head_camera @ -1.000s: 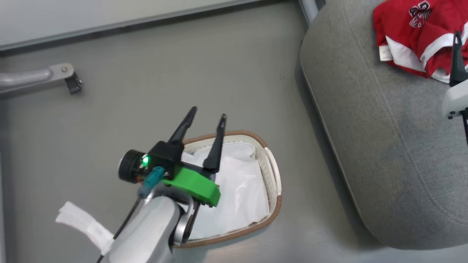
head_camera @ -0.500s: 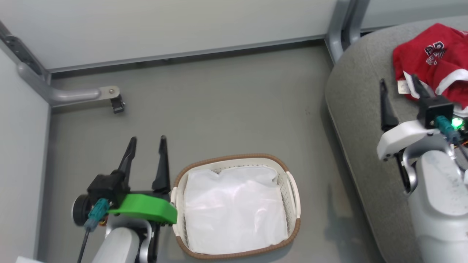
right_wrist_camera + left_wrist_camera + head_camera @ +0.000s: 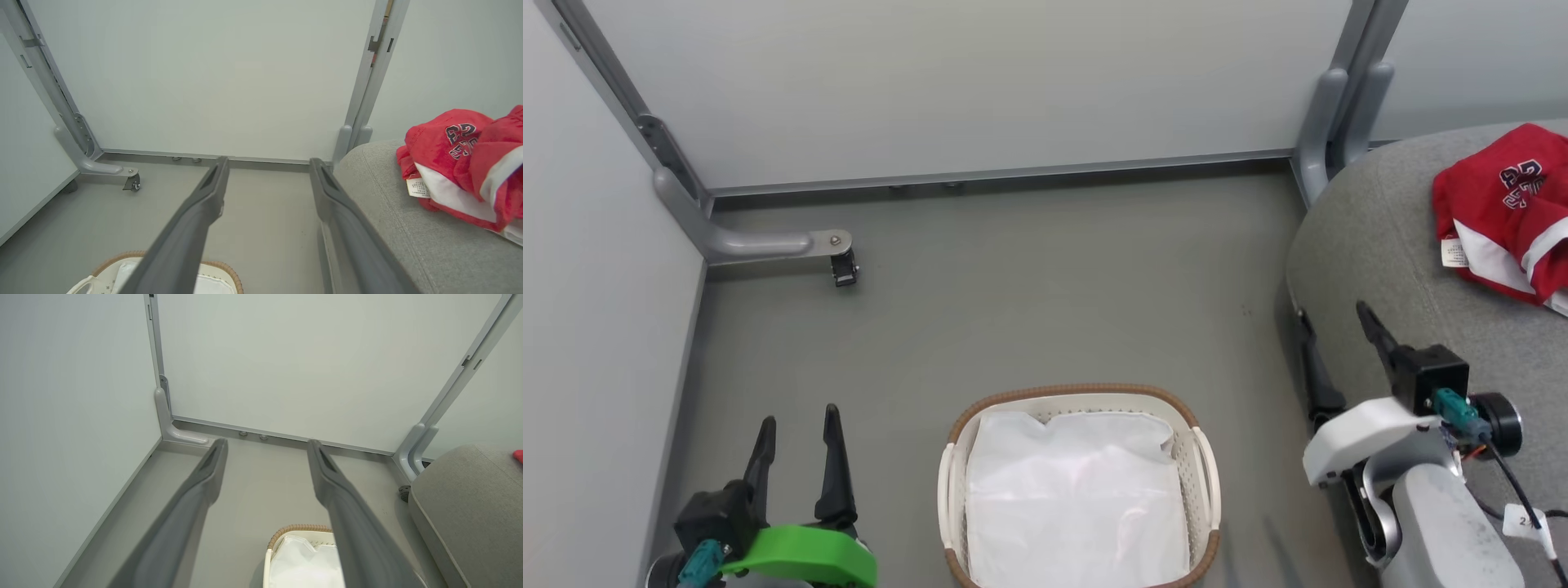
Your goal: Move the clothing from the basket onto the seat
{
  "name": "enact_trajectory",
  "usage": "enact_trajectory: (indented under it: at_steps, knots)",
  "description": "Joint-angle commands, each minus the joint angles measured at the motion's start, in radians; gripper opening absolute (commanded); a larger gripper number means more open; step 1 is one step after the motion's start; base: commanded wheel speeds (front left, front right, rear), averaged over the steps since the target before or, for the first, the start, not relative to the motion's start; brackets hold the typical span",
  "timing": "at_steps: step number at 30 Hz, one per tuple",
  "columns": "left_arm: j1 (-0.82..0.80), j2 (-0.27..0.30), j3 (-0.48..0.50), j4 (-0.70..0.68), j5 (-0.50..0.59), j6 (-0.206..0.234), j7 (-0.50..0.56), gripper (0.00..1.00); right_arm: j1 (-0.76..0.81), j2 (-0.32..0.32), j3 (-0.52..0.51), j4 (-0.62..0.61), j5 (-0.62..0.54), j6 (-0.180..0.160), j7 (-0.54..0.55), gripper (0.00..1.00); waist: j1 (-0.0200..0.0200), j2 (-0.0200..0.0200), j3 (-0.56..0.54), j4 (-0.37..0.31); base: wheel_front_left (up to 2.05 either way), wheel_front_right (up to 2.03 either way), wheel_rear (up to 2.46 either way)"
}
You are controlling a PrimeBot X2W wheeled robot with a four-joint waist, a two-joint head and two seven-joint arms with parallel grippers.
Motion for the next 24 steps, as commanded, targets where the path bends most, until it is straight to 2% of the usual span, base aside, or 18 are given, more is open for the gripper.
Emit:
enact_trajectory:
  at_steps: [1, 15, 24]
  knots:
    - [0.019, -0.004, 0.013, 0.004, 0.009, -0.008, -0.001, 1.0, 0.031, -0.005, 0.007, -0.005, 0.023, -0.001, -0.004, 1.0, 0.0001, 0.0, -0.012, 0.007, 0.0, 0.0, 0.0]
    - [0.063, -0.023, 0.069, 0.022, 0.036, -0.043, -0.001, 1.0, 0.138, -0.004, 0.081, -0.031, 0.107, -0.001, -0.004, 1.0, 0.0001, 0.0, -0.032, -0.011, 0.0, 0.0, 0.0]
    - [0.075, -0.025, 0.057, 0.017, 0.016, -0.036, -0.001, 1.0, 0.147, -0.004, 0.099, -0.037, 0.115, -0.001, -0.004, 1.0, 0.0001, 0.0, -0.039, -0.009, 0.0, 0.0, 0.0]
